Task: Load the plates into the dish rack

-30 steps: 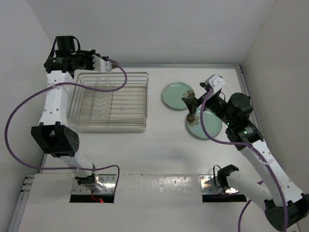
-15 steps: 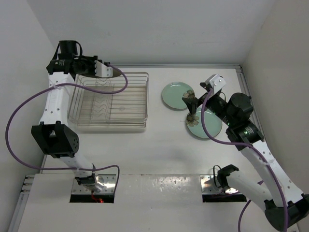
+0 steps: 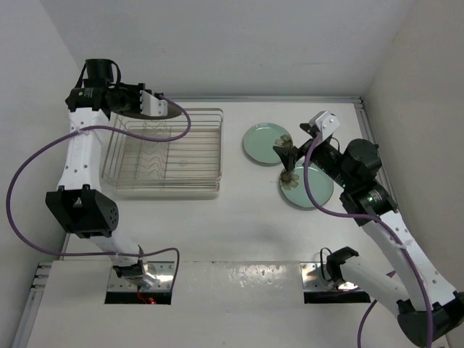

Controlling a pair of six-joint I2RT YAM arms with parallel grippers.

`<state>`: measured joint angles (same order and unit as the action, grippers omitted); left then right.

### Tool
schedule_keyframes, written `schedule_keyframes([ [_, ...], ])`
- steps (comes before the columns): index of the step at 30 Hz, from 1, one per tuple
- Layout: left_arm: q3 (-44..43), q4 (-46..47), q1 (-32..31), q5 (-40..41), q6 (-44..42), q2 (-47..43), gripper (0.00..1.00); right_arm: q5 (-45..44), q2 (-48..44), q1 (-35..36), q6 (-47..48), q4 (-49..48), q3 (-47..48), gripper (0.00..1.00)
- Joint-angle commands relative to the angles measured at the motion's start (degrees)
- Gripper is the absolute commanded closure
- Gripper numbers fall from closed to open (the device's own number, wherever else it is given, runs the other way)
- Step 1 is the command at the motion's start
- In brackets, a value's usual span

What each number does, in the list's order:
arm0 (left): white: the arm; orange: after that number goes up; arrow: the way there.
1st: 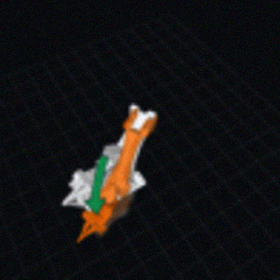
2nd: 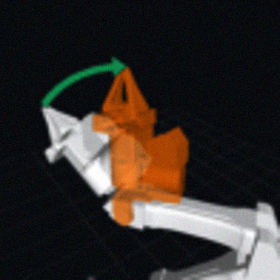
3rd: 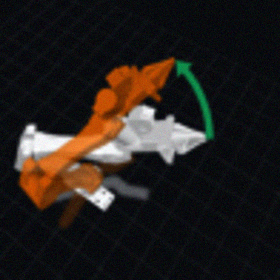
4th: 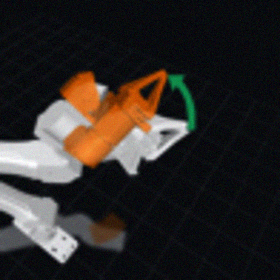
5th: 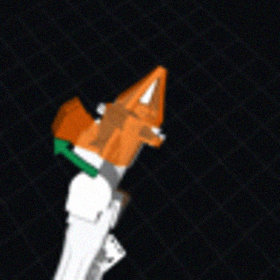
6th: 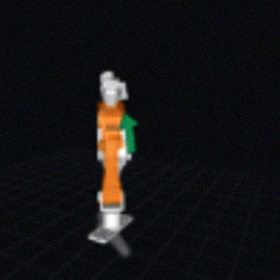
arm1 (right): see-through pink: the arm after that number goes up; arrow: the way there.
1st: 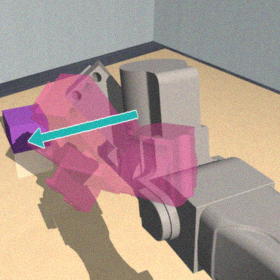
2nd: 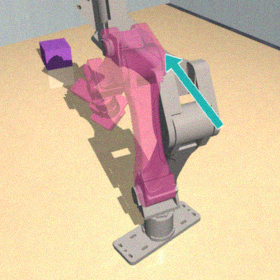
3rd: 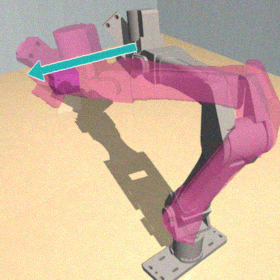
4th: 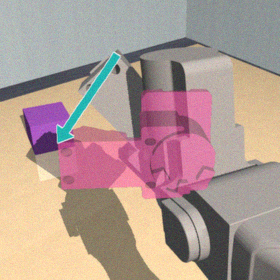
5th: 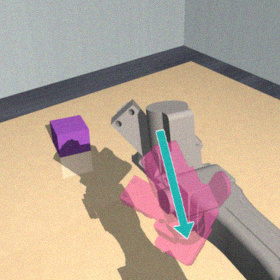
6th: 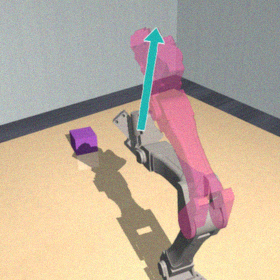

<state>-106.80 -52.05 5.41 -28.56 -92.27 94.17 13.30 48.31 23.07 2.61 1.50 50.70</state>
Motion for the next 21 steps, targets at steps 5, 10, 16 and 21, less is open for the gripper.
schedule_keyframes([
  [5, -4.48, 3.98, 0.74, -4.14, -3.53, -6.63, 1.00, 0.59, -1.12, 0.22, -0.77, -2.29, 1.42, 0.01],
  [10, -2.62, 3.98, 1.27, -3.09, -6.34, -6.63, 1.00, 0.94, -1.38, 0.22, -0.85, -2.11, 1.51, 0.01],
  [16, -1.57, 9.15, 1.27, -0.72, -8.80, -6.10, 1.00, 0.68, -1.56, 0.13, -1.03, -2.02, 1.51, 0.01],
  [21, -1.57, 11.89, 1.27, -1.49, -9.60, -4.96, 1.00, 1.03, -1.47, 0.22, -1.47, -2.29, 1.60, 0.01],
])
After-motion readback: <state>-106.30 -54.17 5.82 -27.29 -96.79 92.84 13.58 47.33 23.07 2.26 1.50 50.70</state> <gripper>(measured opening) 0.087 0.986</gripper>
